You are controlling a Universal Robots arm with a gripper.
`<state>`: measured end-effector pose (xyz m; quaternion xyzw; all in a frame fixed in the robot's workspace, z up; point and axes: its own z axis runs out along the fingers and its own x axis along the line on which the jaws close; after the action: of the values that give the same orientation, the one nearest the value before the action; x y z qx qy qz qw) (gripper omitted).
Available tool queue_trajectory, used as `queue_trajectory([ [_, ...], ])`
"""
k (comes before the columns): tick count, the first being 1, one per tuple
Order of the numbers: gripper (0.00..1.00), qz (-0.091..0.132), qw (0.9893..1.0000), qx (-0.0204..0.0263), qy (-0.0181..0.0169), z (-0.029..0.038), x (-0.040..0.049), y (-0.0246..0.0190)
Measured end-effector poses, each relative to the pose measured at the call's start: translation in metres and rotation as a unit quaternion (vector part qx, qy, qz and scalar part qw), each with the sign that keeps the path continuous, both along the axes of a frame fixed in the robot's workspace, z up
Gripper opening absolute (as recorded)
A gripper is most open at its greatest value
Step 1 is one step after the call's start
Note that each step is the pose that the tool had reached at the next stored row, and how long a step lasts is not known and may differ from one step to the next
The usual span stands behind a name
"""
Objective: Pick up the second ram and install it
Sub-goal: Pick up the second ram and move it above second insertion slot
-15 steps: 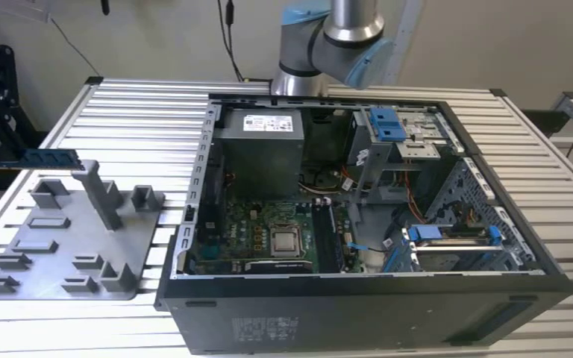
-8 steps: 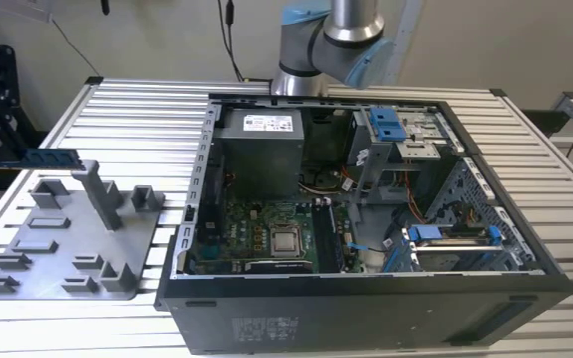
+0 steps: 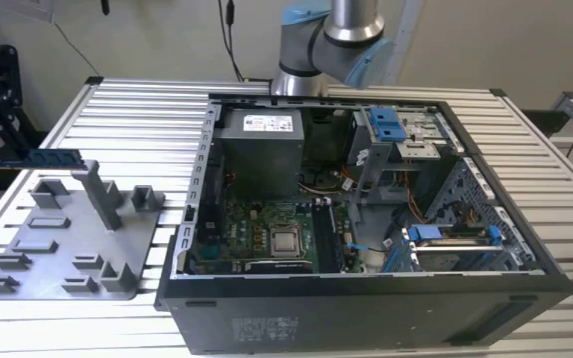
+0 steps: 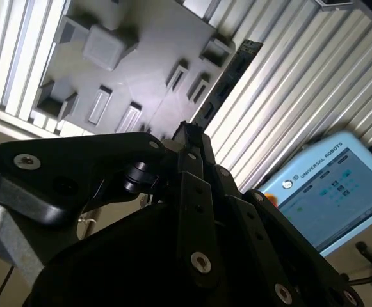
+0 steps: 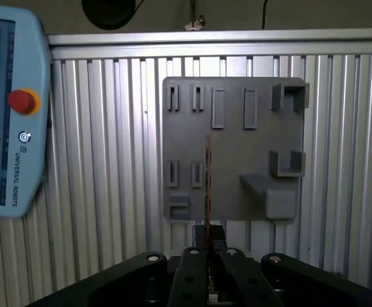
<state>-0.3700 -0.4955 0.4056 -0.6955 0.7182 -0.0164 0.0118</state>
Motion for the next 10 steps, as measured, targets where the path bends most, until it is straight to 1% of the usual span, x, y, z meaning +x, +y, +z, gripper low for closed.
queue_trajectory([
  [4,0.14,0.0,1.0,0.0,0.0,-0.0001,0.0047,0.0],
  [10,0.14,0.0,1.0,0.0001,0.0,-0.0001,0.021,0.0],
])
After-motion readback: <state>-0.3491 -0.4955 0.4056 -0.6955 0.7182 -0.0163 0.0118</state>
